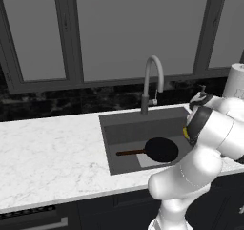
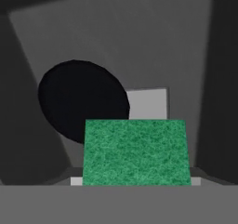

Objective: Pick the pan and sponge and place them into the sink. Then turn on the water.

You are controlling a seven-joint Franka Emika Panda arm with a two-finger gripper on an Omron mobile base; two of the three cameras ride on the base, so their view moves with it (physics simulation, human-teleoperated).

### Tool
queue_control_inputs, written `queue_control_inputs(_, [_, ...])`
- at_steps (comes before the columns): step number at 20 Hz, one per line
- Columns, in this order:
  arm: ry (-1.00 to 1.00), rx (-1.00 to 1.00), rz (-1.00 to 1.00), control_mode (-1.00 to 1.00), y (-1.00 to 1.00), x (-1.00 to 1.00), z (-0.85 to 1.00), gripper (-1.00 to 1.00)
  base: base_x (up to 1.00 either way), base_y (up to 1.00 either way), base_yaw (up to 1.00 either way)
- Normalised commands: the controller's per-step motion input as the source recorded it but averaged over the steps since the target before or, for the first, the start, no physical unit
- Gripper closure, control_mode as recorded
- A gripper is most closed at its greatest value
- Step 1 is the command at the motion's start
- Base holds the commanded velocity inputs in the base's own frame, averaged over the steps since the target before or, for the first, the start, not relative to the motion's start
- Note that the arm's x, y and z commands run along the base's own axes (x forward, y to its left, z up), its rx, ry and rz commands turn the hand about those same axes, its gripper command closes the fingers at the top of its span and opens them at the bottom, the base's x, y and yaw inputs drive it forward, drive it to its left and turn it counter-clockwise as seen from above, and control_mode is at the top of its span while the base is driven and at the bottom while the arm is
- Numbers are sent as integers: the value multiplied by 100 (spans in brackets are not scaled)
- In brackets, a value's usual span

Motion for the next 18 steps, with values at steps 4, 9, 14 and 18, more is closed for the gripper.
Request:
queue_control_inputs(4, [6, 0, 0, -100, 0, 37, -53, 100, 0, 0, 0])
queue_control_inputs(9, [10, 0, 0, -100, 0, 36, -54, 100, 0, 0, 0])
queue_control_inputs(14, [5, 0, 0, -100, 0, 24, -50, 100, 0, 0, 0])
queue_control_inputs(18, [0, 0, 0, -100, 6, 5, -38, 100, 0, 0, 0])
